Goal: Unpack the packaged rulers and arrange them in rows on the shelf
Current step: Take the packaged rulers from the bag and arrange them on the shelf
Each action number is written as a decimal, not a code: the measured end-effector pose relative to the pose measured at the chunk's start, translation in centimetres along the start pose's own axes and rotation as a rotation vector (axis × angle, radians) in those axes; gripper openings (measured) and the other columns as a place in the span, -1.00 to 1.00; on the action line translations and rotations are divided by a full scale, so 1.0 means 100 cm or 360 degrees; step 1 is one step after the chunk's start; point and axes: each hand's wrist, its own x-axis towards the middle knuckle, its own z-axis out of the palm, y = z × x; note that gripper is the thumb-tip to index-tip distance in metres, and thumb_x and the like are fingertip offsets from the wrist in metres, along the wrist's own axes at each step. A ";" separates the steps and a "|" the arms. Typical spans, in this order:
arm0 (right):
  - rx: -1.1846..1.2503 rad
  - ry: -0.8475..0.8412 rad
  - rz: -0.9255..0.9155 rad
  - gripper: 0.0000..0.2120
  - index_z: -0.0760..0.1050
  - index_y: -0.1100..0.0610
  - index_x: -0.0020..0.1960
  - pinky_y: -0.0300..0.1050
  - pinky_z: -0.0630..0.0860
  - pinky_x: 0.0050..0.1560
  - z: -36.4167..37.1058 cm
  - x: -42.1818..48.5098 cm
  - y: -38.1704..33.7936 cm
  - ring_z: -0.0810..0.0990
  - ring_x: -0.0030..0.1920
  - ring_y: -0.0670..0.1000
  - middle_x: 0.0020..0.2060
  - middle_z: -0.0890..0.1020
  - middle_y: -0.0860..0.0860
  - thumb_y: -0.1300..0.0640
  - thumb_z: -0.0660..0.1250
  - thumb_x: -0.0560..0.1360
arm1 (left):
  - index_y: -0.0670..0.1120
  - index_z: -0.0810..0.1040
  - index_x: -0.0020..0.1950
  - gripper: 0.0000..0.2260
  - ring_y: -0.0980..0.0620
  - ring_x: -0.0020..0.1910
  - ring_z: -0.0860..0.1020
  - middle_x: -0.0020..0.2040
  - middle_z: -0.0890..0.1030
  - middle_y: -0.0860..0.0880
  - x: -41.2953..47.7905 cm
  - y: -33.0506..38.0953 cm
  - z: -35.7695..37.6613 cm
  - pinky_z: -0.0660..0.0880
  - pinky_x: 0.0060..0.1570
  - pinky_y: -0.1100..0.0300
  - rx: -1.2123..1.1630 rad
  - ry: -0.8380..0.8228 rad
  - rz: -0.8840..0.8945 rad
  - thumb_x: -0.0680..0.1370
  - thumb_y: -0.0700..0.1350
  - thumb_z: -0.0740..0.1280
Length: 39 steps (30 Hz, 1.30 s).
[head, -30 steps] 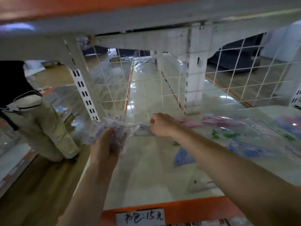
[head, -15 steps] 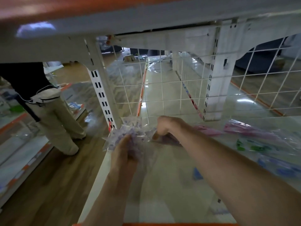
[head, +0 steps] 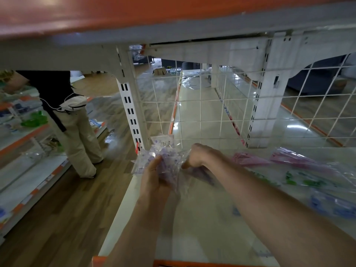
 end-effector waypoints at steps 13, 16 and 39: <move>-0.0141 0.0080 -0.0149 -0.69 0.55 0.23 -0.01 -0.20 0.38 -0.26 -0.007 0.024 0.011 0.50 -0.18 0.09 -0.02 0.59 0.16 0.03 0.43 0.38 | -0.18 0.64 0.05 -0.76 -0.10 -0.05 0.60 -0.12 0.66 -0.14 0.015 -0.001 -0.016 0.40 0.20 -0.01 -0.0109 0.0115 0.0056 0.43 -0.19 0.32; -0.0232 -0.0064 -0.0058 -0.77 0.49 0.24 -0.26 -0.29 0.30 -0.48 -0.011 0.027 0.000 0.50 -0.36 0.07 -0.26 0.56 0.15 0.32 0.51 0.17 | -0.21 0.63 0.06 -0.76 -0.20 0.19 0.52 0.07 0.63 -0.21 0.014 0.000 -0.018 0.31 0.37 -0.09 -0.0119 0.0091 0.0032 0.46 -0.19 0.29; 0.0985 0.0475 0.0063 -0.83 0.59 0.28 -0.04 -0.12 0.51 -0.19 0.017 0.025 -0.009 0.64 -0.05 0.14 -0.11 0.63 0.19 0.25 0.37 0.38 | -0.17 0.66 -0.12 -0.82 0.04 -0.11 0.47 -0.08 0.61 -0.11 0.013 0.008 -0.023 0.37 -0.07 0.18 -0.0319 -0.0027 0.0004 0.34 -0.20 0.33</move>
